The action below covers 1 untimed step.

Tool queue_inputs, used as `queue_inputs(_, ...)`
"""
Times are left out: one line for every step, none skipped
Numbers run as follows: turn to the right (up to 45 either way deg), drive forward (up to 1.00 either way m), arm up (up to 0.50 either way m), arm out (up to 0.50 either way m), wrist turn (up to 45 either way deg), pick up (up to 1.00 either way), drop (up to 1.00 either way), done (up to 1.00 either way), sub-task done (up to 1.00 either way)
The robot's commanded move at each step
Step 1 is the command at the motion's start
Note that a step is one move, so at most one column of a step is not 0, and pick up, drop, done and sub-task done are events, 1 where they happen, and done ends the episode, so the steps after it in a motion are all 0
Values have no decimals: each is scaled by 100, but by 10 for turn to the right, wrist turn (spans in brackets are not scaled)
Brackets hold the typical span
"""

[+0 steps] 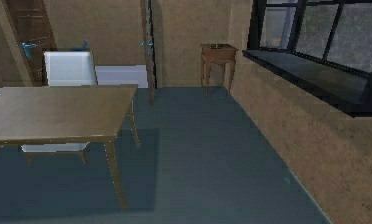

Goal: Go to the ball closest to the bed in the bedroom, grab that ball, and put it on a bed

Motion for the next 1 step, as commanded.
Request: queue_inputs(0, 0, 50, 0, 0, 0, 0, 0, 0)
